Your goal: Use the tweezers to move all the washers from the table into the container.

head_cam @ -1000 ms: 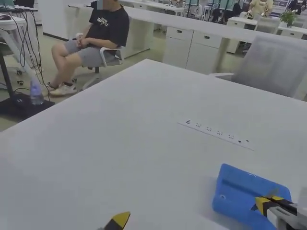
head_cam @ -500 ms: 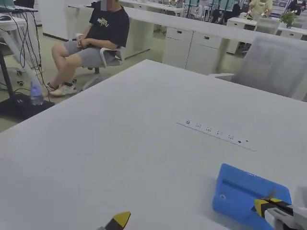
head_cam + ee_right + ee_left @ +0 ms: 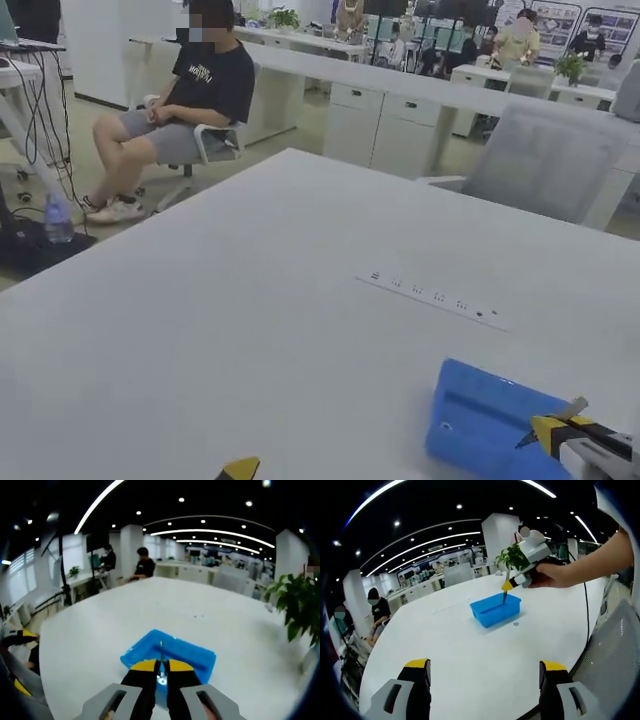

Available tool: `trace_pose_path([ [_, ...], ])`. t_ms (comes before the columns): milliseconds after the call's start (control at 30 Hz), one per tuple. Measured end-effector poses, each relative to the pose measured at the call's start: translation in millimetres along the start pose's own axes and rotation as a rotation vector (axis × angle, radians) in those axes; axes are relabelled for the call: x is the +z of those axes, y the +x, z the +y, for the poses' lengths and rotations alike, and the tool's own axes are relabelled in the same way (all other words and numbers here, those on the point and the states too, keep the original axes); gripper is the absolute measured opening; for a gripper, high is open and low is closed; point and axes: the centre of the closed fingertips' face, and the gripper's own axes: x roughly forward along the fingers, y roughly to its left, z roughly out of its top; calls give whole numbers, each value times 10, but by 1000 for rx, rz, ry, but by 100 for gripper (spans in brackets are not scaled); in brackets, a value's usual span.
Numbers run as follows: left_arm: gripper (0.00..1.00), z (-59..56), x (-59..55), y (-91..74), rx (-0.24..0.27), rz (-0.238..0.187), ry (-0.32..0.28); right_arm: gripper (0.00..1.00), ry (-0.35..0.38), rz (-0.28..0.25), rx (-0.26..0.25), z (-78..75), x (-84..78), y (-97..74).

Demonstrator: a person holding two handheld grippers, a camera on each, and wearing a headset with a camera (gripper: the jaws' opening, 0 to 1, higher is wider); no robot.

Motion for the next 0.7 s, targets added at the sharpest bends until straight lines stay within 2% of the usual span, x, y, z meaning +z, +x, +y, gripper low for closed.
trace_pose_path([
  [100,92,12,22,-11,5,-14,-6,3,-3,-7,7,11,-16,-78],
  [233,92,11,20,-13,5,-13,-6,3,4,-12,31,138,-64,-194],
  [333,91,11,17,-10,5,-13,-4,3,4,-1,37,201,-170,-236],
  [700,91,16,0,-2,11,-5,4,3,31,96,62,262,-611,-110],
])
